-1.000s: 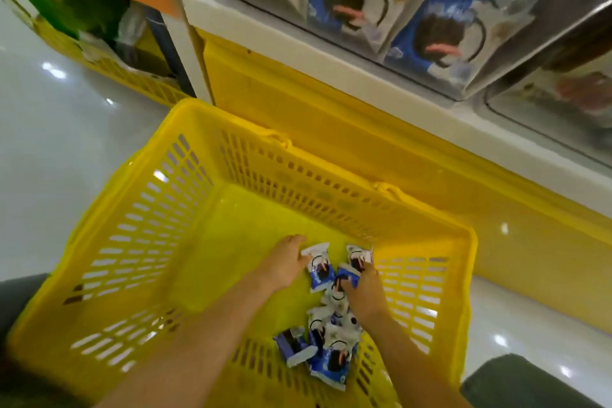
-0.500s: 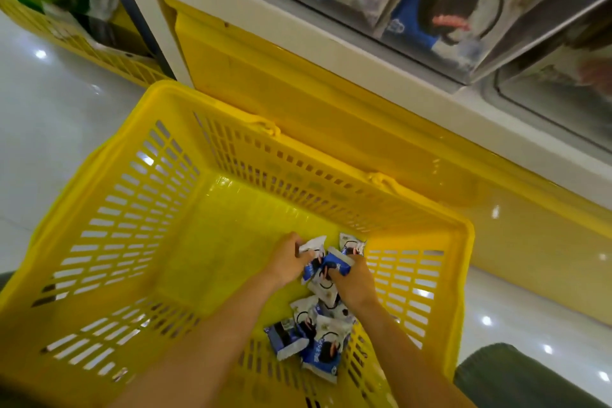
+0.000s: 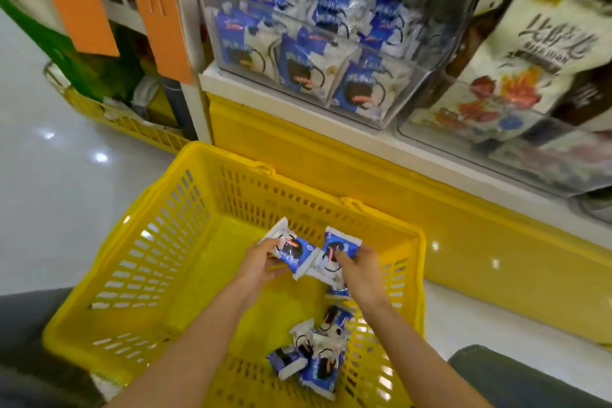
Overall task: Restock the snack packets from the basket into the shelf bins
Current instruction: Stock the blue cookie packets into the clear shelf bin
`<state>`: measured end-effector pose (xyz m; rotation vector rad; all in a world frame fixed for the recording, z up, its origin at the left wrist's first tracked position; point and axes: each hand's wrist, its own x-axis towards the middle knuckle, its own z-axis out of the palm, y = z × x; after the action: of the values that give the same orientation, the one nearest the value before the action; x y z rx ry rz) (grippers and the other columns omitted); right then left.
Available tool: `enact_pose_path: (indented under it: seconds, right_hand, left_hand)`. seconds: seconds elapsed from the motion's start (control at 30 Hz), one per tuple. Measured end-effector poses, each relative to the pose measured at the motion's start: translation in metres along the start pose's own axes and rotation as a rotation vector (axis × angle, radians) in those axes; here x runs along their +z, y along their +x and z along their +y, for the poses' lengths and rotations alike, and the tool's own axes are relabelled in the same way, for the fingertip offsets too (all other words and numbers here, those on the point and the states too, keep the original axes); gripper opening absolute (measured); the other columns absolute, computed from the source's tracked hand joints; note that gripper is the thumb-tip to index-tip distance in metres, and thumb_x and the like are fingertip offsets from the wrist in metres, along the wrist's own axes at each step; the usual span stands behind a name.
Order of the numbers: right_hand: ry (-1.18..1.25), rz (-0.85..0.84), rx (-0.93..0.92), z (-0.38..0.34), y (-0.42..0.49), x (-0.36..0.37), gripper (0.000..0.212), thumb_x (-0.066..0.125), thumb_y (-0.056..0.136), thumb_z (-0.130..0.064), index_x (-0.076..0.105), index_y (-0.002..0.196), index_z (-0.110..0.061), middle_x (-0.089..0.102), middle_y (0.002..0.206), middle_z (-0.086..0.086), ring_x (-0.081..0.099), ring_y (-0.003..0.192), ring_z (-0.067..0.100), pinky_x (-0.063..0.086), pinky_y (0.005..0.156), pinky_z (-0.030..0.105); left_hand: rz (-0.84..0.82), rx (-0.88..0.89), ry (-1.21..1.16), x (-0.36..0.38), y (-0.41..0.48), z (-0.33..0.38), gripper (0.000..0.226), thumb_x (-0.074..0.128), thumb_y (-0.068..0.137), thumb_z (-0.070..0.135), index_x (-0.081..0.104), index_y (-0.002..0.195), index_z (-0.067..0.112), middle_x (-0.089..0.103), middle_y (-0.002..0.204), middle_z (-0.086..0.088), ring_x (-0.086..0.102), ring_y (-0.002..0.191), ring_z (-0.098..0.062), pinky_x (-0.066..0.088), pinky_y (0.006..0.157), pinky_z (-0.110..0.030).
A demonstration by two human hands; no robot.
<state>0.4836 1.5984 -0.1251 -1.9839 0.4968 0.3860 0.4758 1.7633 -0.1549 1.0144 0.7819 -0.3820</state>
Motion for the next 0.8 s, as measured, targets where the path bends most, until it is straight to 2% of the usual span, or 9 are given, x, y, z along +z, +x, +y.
enact_pose_path:
  seconds: [0.07,0.13,0.2,0.27,0.37,0.47,0.57,0.7,0.8]
  right_hand:
    - [0.170,-0.010,0.064,-0.018,-0.005,-0.008,0.025,0.055,0.092,-0.013,0.051,0.112,0.001,0.058,0.103,0.013,0.056,0.088,0.023,0.045,0.061,0.020]
    - [0.238,-0.098,0.078,-0.033,-0.013,-0.019,0.027,0.053,0.094,-0.019,0.050,0.120,-0.011,0.061,0.111,0.011,0.059,0.098,0.024,0.048,0.073,0.026]
    - [0.202,-0.232,-0.004,-0.045,-0.022,-0.030,0.019,0.053,0.095,-0.021,0.055,0.113,-0.021,0.067,0.101,0.007,0.067,0.088,0.015,0.050,0.070,0.025]
    - [0.139,-0.316,-0.113,-0.058,-0.032,-0.039,0.017,0.055,0.093,-0.020,0.057,0.110,-0.020,0.070,0.091,0.001,0.068,0.071,0.005,0.049,0.058,0.016]
    - [0.031,-0.333,-0.249,-0.077,-0.043,-0.049,0.023,0.062,0.088,-0.016,0.060,0.112,-0.013,0.071,0.094,0.005,0.066,0.076,0.006,0.050,0.064,0.016]
    - [-0.010,-0.351,-0.318,-0.094,-0.055,-0.055,0.031,0.068,0.083,-0.008,0.056,0.111,-0.010,0.070,0.097,0.013,0.066,0.076,0.006,0.051,0.068,0.017]
    - [-0.066,-0.387,-0.364,-0.110,-0.070,-0.062,0.036,0.075,0.075,-0.006,0.058,0.106,-0.017,0.069,0.098,0.002,0.065,0.090,0.012,0.053,0.080,0.025]
    - [-0.072,-0.421,-0.421,-0.130,-0.088,-0.069,0.026,0.075,0.075,-0.016,0.062,0.091,-0.033,0.068,0.093,-0.012,0.064,0.088,0.003,0.053,0.079,0.018]
    - [-0.124,-0.369,-0.499,-0.144,-0.100,-0.065,0.025,0.072,0.080,-0.016,0.060,0.099,-0.027,0.067,0.100,-0.009,0.062,0.097,0.006,0.051,0.088,0.025]
  left_hand:
    - [0.009,0.001,-0.016,0.002,-0.010,0.009,0.014,0.043,0.094,0.013,0.057,0.092,0.012,0.060,0.080,-0.007,0.054,0.067,-0.018,0.042,0.059,-0.028]
    - [-0.010,-0.002,-0.046,0.003,-0.022,0.015,0.018,0.043,0.094,0.017,0.060,0.090,0.015,0.064,0.078,-0.002,0.061,0.062,-0.014,0.047,0.057,-0.027]
    - [-0.038,-0.023,-0.062,0.005,-0.037,0.022,0.018,0.045,0.094,0.021,0.062,0.089,0.015,0.066,0.075,-0.002,0.063,0.056,-0.014,0.051,0.052,-0.024]
    - [-0.092,-0.041,-0.055,0.007,-0.051,0.029,0.020,0.049,0.092,0.026,0.063,0.089,0.012,0.068,0.072,-0.006,0.063,0.059,-0.020,0.054,0.058,-0.034]
    - [-0.270,0.010,0.021,0.015,-0.071,0.045,0.023,0.054,0.088,0.034,0.066,0.094,0.015,0.071,0.085,-0.007,0.066,0.070,-0.021,0.057,0.068,-0.041]
    - [-0.370,0.124,0.069,0.024,-0.092,0.058,0.028,0.064,0.078,0.027,0.064,0.103,0.014,0.073,0.095,-0.007,0.070,0.078,-0.021,0.059,0.068,-0.039]
    - [-0.374,0.236,0.128,0.029,-0.110,0.070,0.034,0.065,0.079,0.016,0.058,0.112,0.012,0.071,0.100,-0.006,0.070,0.079,-0.019,0.058,0.062,-0.032]
    - [-0.316,0.400,0.210,0.027,-0.130,0.094,0.041,0.068,0.078,0.013,0.055,0.116,0.012,0.068,0.110,-0.009,0.068,0.094,-0.024,0.058,0.072,-0.035]
    - [-0.276,0.541,0.324,0.025,-0.145,0.118,0.037,0.068,0.081,0.011,0.055,0.114,0.019,0.068,0.110,-0.003,0.067,0.098,-0.018,0.057,0.079,-0.036]
